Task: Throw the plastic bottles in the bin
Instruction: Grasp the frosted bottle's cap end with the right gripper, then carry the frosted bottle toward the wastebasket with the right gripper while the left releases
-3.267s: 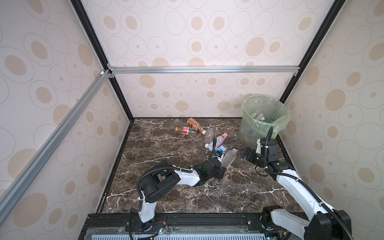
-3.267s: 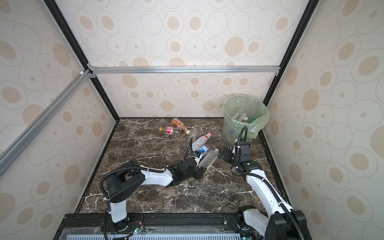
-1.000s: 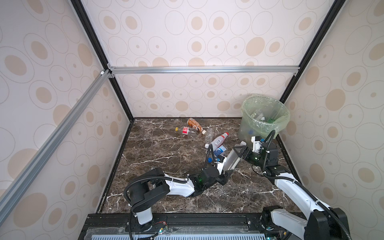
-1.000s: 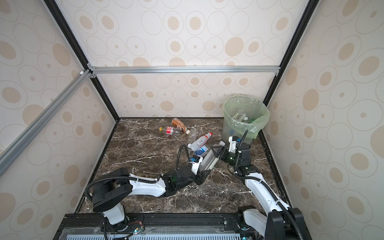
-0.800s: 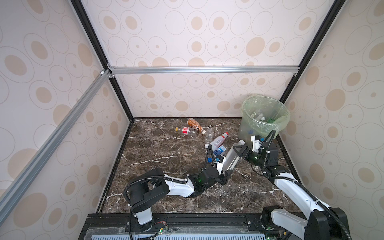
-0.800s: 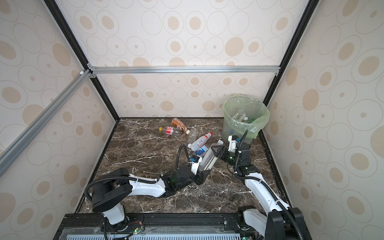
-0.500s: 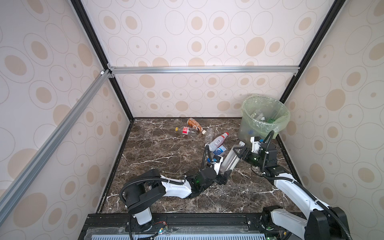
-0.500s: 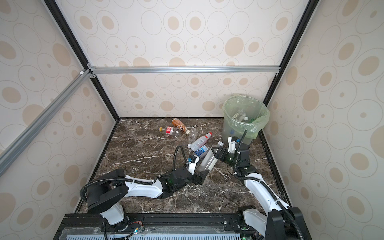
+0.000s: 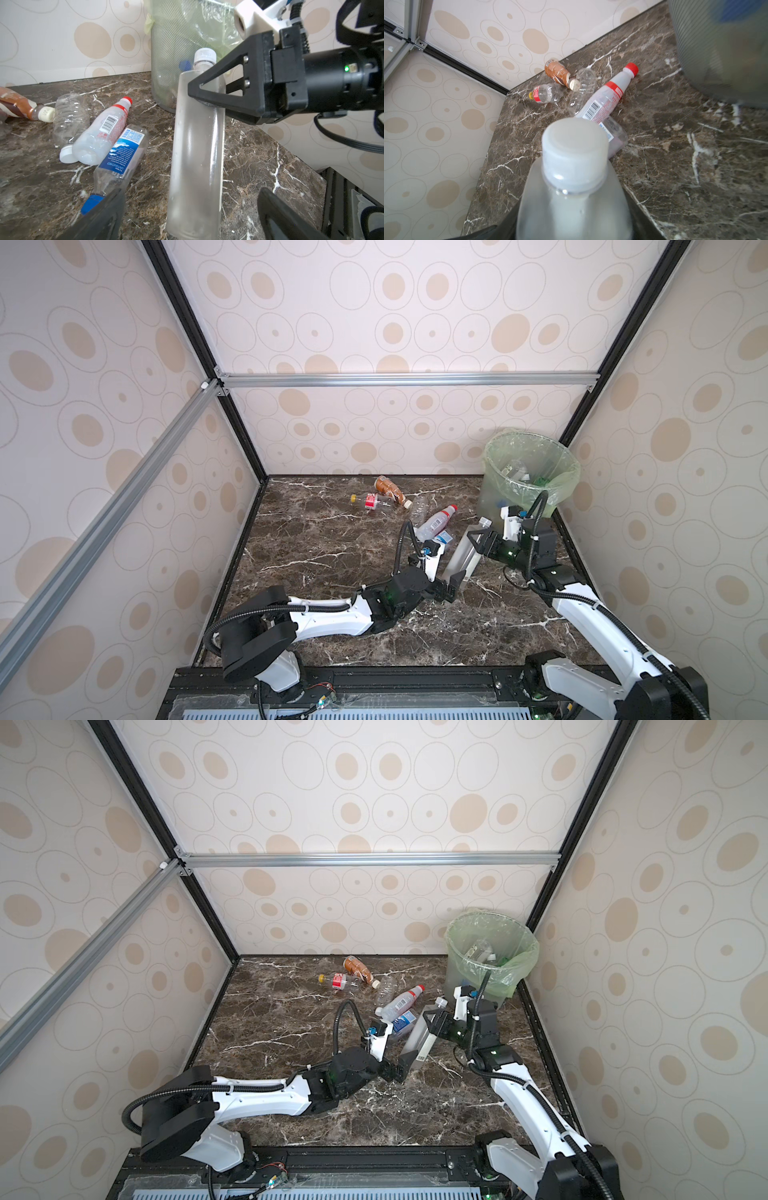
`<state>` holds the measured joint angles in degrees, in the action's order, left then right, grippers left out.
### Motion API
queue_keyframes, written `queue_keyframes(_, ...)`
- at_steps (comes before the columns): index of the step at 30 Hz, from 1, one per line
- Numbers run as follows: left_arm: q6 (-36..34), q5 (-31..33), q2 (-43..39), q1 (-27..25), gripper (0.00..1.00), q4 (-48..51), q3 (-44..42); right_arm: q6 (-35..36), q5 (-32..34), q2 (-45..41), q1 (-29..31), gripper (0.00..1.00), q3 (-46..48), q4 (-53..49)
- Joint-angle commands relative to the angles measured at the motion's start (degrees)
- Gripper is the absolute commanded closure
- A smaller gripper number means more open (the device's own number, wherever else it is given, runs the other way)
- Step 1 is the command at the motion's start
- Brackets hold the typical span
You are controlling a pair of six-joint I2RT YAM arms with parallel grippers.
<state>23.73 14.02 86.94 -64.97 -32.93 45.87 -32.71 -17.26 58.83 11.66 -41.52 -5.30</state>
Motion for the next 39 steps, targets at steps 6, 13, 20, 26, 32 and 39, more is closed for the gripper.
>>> queue_keyframes(6, -6.07, -4.5, -2.72, 2.34, 0.01, 12.59, 13.77, 4.78, 8.11, -2.4, 1.35, 0.57, -12.66, -8.62)
queue_keyframes(13, -8.57, -11.33, 1.19, 6.53, 0.01, 19.75, 28.35, 12.52, 19.66, 1.14, 1.5, 0.58, -27.41, -9.13)
queue_keyframes(20, -10.79, -14.52, 7.33, 8.17, 0.01, 23.08, 40.62, 24.84, 32.55, 8.64, 1.49, 0.58, -45.04, -8.89)
queue_keyframes(26, -11.82, -16.48, 10.06, 9.32, 0.01, 24.2, 47.25, 34.14, 39.54, 13.41, 1.52, 0.58, -58.65, -5.33)
queue_keyframes(32, -13.12, -17.51, 9.57, 10.55, 0.01, 23.45, 49.53, 38.39, 39.69, 17.94, 1.61, 0.57, -70.91, -6.47)
queue_keyframes(39, -13.45, -18.63, 9.04, 12.44, 0.01, 22.03, 48.69, 45.04, 42.15, 24.27, 2.63, 0.56, -77.04, -7.05)
